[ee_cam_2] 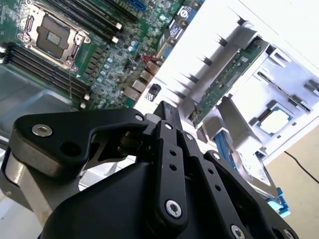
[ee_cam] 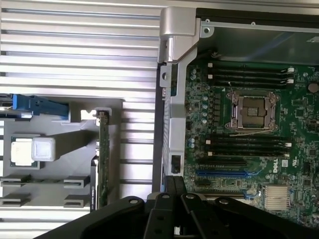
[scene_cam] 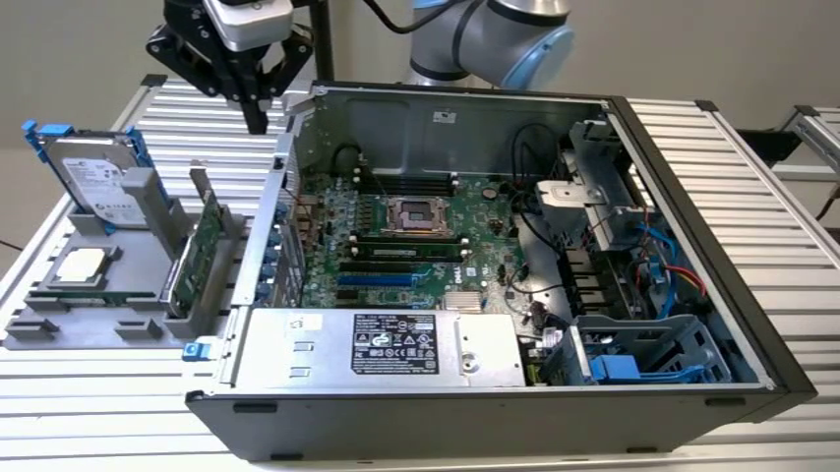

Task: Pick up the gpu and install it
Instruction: 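Reach for the gpu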

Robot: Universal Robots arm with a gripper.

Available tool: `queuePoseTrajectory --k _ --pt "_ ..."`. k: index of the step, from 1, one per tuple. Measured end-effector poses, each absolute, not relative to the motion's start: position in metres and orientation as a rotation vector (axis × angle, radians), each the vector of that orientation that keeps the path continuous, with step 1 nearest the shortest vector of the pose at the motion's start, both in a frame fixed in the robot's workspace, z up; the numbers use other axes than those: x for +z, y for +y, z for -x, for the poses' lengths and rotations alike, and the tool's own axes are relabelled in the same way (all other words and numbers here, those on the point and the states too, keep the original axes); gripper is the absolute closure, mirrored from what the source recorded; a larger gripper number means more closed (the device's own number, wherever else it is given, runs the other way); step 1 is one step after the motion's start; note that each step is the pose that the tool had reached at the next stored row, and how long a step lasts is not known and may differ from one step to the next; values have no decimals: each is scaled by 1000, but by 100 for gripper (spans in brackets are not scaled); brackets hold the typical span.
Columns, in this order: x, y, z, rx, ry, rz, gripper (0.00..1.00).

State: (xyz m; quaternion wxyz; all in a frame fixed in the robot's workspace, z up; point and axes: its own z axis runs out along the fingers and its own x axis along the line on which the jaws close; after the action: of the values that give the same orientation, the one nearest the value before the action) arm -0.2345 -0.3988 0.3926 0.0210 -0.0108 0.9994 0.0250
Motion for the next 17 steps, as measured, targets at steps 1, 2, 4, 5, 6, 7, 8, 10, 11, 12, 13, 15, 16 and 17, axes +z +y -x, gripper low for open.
queuePoseTrajectory --k 1,2,4,5,6,7,8,10,11,12,13,15,16,17 --pt "393 -399 236 77 3098 35 100" --pt "393 -399 237 77 3098 36 100" --pt "393 -399 239 78 3098 39 100" --pt "393 -399 240 78 3098 41 100" --pt "393 -399 241 78 3098 43 100" --pt "393 -399 242 78 3098 44 100" --pt "393 -399 243 78 3098 46 100" --pt "393 -399 246 78 3098 49 100" --pt "393 -399 247 78 3098 50 100" --pt "393 -399 248 78 3098 52 100" --pt "393 -399 249 78 3098 54 100" --pt "393 -399 251 78 3097 57 100" --pt "393 -399 252 78 3097 58 100" --pt "393 -399 253 78 3097 60 100"
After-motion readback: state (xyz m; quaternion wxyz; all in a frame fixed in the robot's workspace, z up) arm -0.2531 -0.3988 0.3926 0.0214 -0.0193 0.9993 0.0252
